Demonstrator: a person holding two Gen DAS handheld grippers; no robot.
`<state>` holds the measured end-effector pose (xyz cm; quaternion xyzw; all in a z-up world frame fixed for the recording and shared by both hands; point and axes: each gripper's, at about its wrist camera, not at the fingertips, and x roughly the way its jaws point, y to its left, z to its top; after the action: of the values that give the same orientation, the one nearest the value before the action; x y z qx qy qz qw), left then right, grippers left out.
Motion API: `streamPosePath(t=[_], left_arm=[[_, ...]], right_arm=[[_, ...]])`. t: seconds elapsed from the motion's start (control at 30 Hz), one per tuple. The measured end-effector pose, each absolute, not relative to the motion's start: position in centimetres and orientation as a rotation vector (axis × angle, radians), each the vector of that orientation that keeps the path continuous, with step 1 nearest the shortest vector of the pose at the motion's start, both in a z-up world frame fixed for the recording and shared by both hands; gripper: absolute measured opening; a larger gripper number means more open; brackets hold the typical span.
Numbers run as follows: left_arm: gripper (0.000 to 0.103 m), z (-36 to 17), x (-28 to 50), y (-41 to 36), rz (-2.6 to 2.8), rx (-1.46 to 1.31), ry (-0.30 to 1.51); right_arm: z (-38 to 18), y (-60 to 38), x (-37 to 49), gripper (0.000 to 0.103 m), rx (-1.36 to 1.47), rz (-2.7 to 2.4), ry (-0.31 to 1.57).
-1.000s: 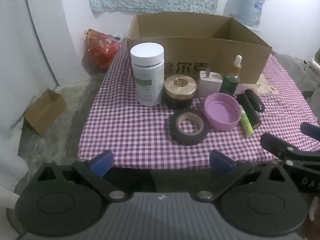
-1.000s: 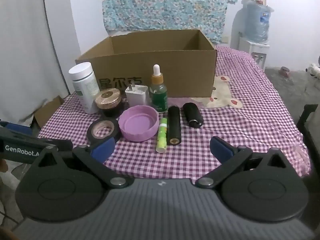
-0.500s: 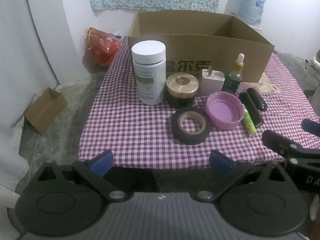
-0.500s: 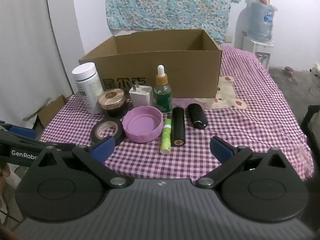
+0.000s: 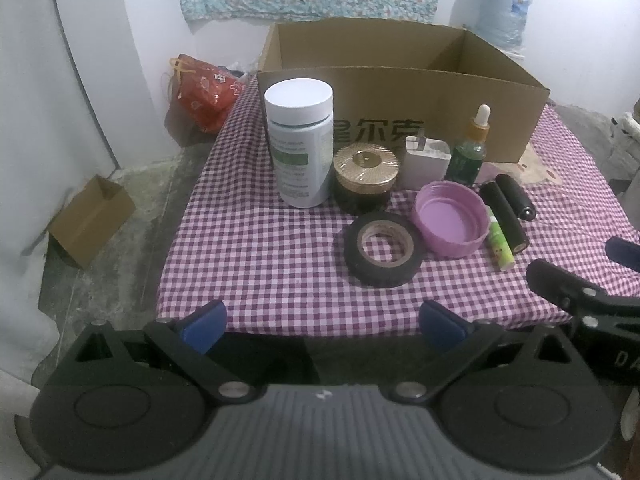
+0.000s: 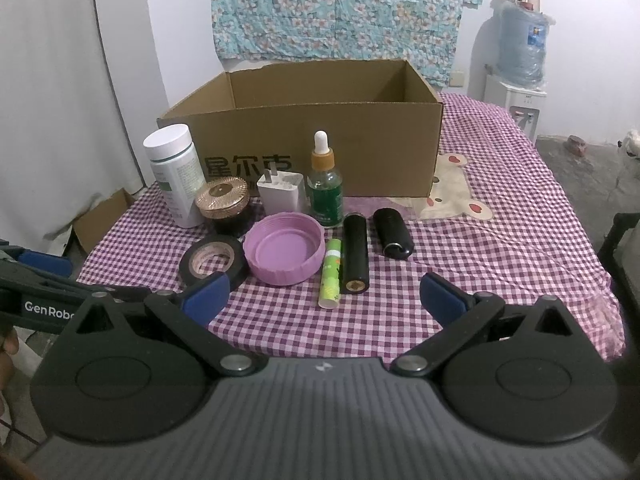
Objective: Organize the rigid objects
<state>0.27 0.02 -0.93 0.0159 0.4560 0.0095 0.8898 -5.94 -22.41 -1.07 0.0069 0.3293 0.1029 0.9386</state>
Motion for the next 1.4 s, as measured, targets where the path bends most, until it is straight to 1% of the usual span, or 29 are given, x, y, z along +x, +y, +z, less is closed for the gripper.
streamPosePath(t=[0.93, 1.4], left_arm=[[0.103, -1.1, 0.0, 0.8, 0.027, 0.023, 0.954], [0.103, -1.3, 1.2, 0.3, 0.035, 0.027, 0.973]], right_arm=[[-1.2, -22.1, -6.1, 0.102, -0.006, 0.209, 0.685], [-1.4, -22.2, -5.2, 0.102, -0.009, 0.209, 0.696]])
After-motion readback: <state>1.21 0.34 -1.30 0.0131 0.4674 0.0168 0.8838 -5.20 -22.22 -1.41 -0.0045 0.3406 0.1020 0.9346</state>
